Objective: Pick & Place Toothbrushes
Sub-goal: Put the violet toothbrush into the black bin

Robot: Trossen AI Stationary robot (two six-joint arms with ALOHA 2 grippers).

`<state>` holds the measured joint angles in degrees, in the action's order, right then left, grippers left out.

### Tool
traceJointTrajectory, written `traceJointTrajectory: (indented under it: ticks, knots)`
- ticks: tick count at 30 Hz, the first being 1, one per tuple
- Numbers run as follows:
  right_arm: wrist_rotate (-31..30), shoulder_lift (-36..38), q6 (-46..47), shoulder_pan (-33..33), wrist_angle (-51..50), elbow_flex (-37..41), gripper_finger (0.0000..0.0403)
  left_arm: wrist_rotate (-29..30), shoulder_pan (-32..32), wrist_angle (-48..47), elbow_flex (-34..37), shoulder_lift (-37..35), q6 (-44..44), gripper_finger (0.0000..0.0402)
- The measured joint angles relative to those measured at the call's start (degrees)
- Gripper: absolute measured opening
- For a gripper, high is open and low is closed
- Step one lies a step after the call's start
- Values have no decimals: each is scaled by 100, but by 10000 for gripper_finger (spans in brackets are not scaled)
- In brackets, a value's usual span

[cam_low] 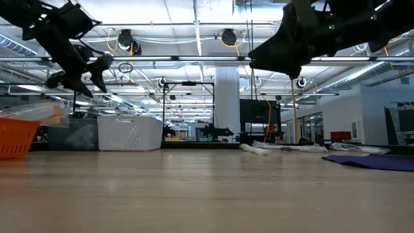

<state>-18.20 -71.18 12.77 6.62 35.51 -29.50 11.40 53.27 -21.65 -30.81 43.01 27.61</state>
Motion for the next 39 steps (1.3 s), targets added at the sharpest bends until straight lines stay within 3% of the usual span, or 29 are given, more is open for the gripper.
traceJointTrajectory:
  ticks: [3, 7, 10, 17, 24, 39]
  knots:
    - [-45, 0, 130, -135, -192, 0, 164, -365, -300, 286, 0, -122, -179, 207]
    - [-609, 0, 152, -331, -537, 0, 164, -1043, -905, 818, 0, -94, -417, 197]
    - [-731, 0, 153, -527, -907, 0, 164, -1230, -1469, 1129, 0, -9, -509, 191]
    - [-753, 0, 728, -1221, -2114, 0, 164, -1223, -2578, 1293, 0, 343, -513, 186]
    - [-747, 0, 1067, -2084, -3174, 0, 164, -714, -3413, 1431, 0, 1028, -456, 186]
    - [-747, 0, 1299, -2947, -4608, 2, 164, -680, -4723, 3201, 0, 2379, -620, 186]
